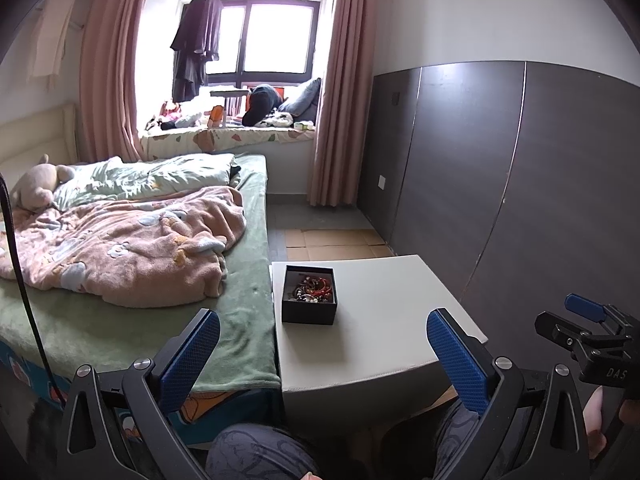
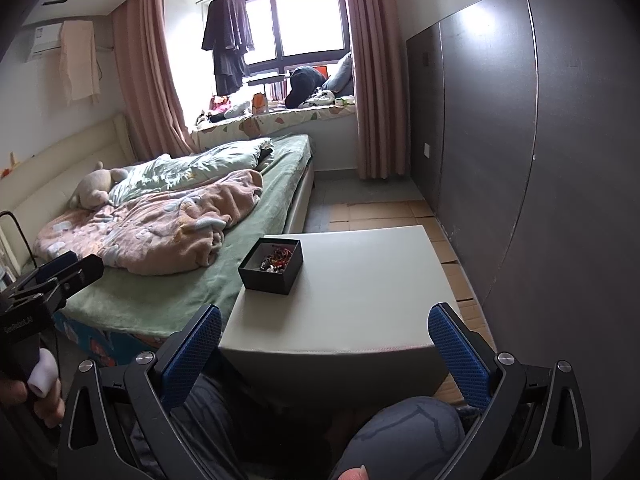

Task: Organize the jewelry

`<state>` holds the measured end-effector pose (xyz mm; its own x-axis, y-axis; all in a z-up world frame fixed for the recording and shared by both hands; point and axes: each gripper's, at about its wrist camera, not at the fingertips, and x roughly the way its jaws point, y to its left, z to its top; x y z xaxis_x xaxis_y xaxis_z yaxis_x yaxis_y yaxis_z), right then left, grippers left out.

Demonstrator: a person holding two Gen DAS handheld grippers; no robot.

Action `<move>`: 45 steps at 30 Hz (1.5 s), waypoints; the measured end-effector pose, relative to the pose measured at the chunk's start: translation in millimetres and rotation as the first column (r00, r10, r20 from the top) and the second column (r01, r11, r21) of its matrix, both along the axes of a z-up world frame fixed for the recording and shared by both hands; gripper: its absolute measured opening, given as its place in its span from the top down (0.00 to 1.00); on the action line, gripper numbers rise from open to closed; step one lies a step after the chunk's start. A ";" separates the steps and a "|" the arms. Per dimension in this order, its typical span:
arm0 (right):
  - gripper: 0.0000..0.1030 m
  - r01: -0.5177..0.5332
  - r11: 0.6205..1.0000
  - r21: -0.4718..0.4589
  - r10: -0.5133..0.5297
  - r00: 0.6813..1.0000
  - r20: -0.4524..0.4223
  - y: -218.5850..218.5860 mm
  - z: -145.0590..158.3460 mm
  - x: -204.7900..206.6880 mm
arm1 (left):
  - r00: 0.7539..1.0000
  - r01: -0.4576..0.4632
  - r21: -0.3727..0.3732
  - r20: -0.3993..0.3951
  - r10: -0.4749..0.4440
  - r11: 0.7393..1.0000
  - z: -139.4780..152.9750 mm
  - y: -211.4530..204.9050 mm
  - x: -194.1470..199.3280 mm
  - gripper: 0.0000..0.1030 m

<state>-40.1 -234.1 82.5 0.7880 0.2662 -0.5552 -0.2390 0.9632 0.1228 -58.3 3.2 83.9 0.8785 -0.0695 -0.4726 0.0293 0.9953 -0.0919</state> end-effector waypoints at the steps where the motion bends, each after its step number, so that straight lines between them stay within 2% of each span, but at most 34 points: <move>1: 0.00 -0.001 1.000 0.001 0.001 1.000 0.000 0.3 -0.4 -0.3 | 1.000 0.001 0.002 0.001 -0.001 1.000 0.2 -0.4 -0.3 0.00; 45: 0.00 0.020 0.999 0.027 -0.020 1.000 -0.010 -1.0 -7.8 -2.5 | 1.000 -0.011 0.023 0.004 0.011 1.000 -1.8 1.3 -10.8 0.00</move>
<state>-42.6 -235.2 74.7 0.7880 0.2655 -0.5555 -0.2182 0.9641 0.1512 -69.2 4.5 82.1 0.8808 -0.0491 -0.4709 0.0188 0.9975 -0.0686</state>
